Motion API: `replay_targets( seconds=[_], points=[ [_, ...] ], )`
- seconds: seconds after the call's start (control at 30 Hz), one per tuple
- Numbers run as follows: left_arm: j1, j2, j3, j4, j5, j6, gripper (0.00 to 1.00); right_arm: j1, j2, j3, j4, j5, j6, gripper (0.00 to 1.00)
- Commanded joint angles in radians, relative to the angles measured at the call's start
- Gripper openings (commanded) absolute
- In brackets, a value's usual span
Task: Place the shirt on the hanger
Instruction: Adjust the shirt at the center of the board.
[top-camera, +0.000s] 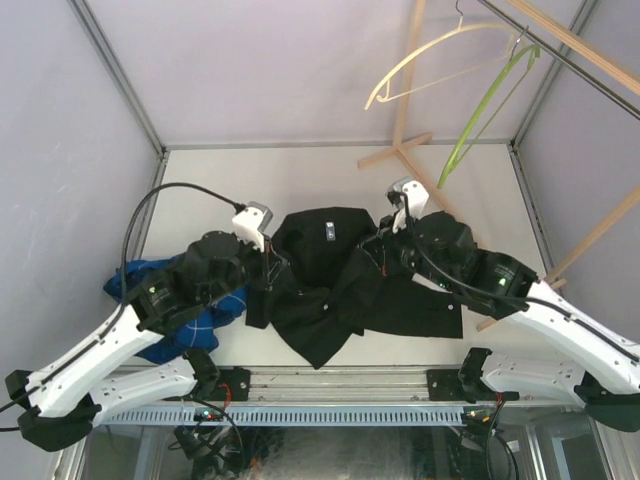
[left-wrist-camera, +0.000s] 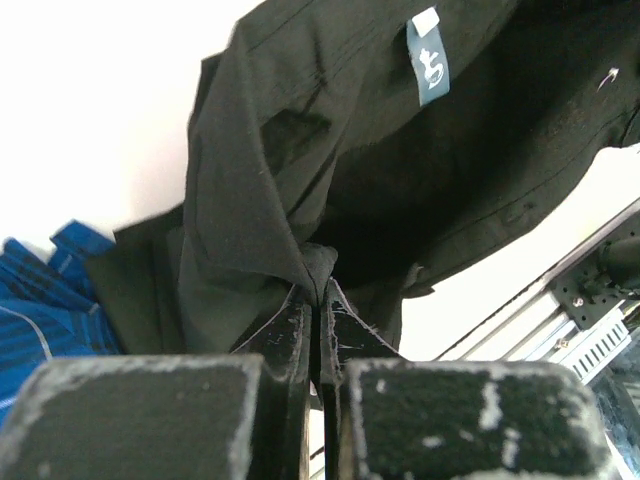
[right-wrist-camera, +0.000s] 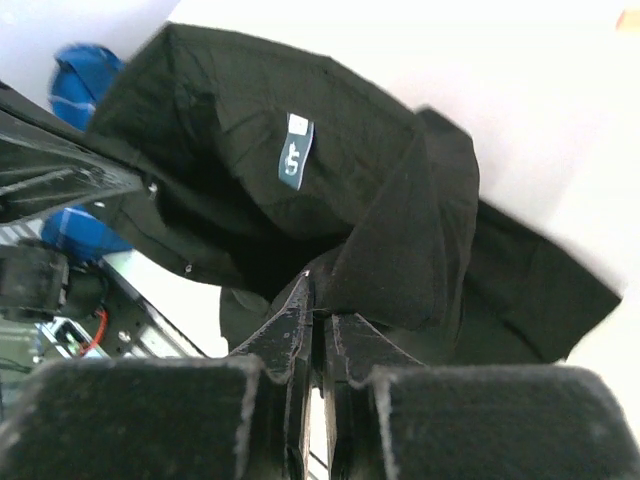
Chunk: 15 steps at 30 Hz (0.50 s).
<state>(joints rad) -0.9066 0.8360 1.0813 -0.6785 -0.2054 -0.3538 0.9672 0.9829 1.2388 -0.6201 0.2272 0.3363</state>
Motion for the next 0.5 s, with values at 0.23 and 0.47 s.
replay_targets(
  seconds=[0.23,0.47],
  points=[
    [0.020,-0.002,-0.240,0.174,0.063,-0.139,0.00,-0.009,0.038,-0.303,0.129,-0.061,0.226,0.00],
    [0.075,0.038,-0.391,0.277,0.114,-0.181,0.00,-0.055,0.101,-0.454,0.268,-0.092,0.272,0.00]
  ],
)
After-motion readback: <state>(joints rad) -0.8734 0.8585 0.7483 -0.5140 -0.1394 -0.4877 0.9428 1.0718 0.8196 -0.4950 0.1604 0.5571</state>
